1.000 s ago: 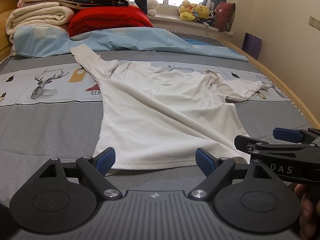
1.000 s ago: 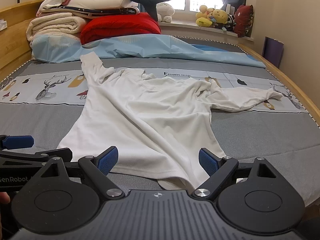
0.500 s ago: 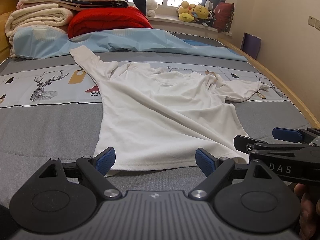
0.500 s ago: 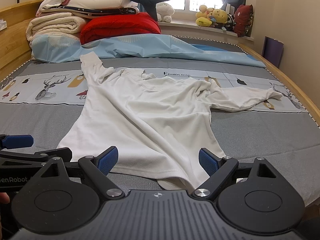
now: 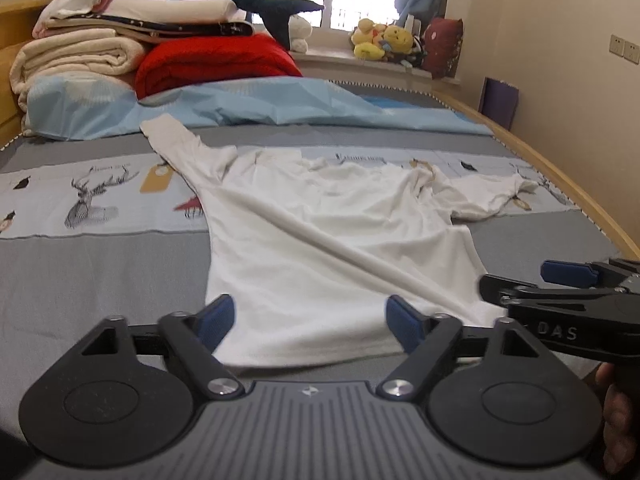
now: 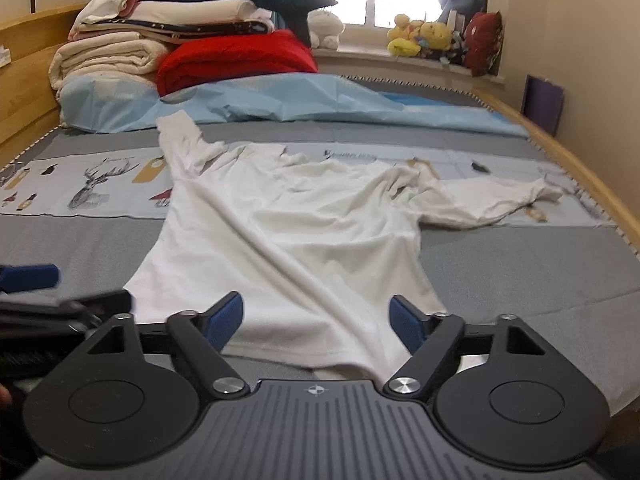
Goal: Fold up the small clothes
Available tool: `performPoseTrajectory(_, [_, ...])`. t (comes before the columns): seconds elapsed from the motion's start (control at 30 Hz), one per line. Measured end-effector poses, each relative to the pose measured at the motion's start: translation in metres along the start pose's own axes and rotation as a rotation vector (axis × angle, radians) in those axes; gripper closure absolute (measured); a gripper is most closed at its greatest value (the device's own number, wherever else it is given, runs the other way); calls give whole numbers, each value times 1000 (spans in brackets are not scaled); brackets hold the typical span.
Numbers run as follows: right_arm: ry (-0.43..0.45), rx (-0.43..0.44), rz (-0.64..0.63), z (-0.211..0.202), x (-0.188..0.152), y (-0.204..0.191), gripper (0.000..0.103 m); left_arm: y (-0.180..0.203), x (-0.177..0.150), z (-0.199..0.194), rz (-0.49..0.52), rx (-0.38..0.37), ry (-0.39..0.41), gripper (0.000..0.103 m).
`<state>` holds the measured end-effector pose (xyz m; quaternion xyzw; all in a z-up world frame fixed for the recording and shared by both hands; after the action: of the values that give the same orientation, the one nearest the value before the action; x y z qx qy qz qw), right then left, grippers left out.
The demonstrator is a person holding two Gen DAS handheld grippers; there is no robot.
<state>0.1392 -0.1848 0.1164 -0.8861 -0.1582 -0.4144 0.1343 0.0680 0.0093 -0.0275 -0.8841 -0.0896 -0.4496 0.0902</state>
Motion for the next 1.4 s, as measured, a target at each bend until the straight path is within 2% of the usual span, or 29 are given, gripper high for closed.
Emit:
performPoseTrajectory(0.07, [31, -12, 7, 18, -11, -3, 35, -8, 12, 6, 26, -19, -16, 41])
performPoseTrajectory(0.1, [46, -13, 11, 28, -13, -2, 39, -12, 19, 10, 42, -33, -19, 47])
performPoseTrajectory(0.13, [55, -12, 12, 30, -10, 1, 42, -17, 25, 17, 53, -50, -39, 58])
performPoseTrajectory(0.17, [65, -12, 15, 30, -6, 5, 48, -22, 32, 22, 66, -61, -26, 69])
performPoseTrajectory(0.2, [79, -13, 21, 32, 0, 10, 53, -28, 42, 30, 84, -67, -11, 73])
performPoseTrajectory(0.27, [96, -13, 17, 35, 10, 27, 59, -41, 51, 54, 141, -52, -40, 83])
performPoseTrajectory(0.3, [100, -14, 5, 40, 15, 37, 64, -49, 52, 66, 105, -77, -38, 84])
performPoseTrajectory(0.37, [111, -10, -10, 52, 21, 57, 68, -71, 56, 99, 97, -48, -82, 85])
performPoseTrajectory(0.47, [89, 19, -16, 82, 19, 81, 68, -98, 49, 154, 71, 21, -219, 85])
performPoseTrajectory(0.53, [31, 6, -17, 117, 4, 100, 68, -107, 42, 183, -12, 11, -289, 85])
performPoseTrajectory(0.67, [-130, 2, 38, 172, -19, 122, 65, -109, 42, 228, -65, -9, -329, 85])
performPoseTrajectory(0.8, [-184, 15, 82, 201, -21, 127, 55, -104, 45, 267, -150, -27, -344, 84])
performPoseTrajectory(0.97, [-263, 24, 138, 231, -38, 130, 54, -101, 41, 307, -192, 0, -378, 84])
performPoseTrajectory(1.13, [-323, 33, 163, 257, -60, 136, 55, -100, 32, 327, -195, 12, -401, 84])
performPoseTrajectory(1.17, [-341, 27, 165, 259, -64, 137, 56, -98, 32, 328, -184, 10, -399, 86])
performPoseTrajectory(1.2, [-353, 22, 167, 260, -65, 139, 65, -96, 32, 327, -164, 15, -395, 90])
performPoseTrajectory(1.23, [-363, 17, 170, 261, -67, 139, 73, -94, 30, 326, -133, 22, -390, 100])
performPoseTrajectory(1.27, [-368, 14, 175, 261, -68, 140, 89, -92, 30, 325, -109, 22, -380, 100])
performPoseTrajectory(1.3, [-372, 11, 184, 261, -70, 141, 96, -92, 31, 323, -101, 20, -373, 100])
performPoseTrajectory(1.4, [-373, 17, 232, 260, -75, 144, 99, -99, 31, 317, -88, 29, -377, 101])
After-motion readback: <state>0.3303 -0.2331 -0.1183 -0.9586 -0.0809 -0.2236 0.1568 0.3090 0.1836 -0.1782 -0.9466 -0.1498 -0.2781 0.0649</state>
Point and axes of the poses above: each gripper's, at about its wrist camera, not at the fingertips, and z roughly the way its jaws point, y to its right, x to its top, the point moved 8 cm from there along z, roughly the way its jaws point, and after that the axes turned 13 degrees about x, right-handed, at the moved point
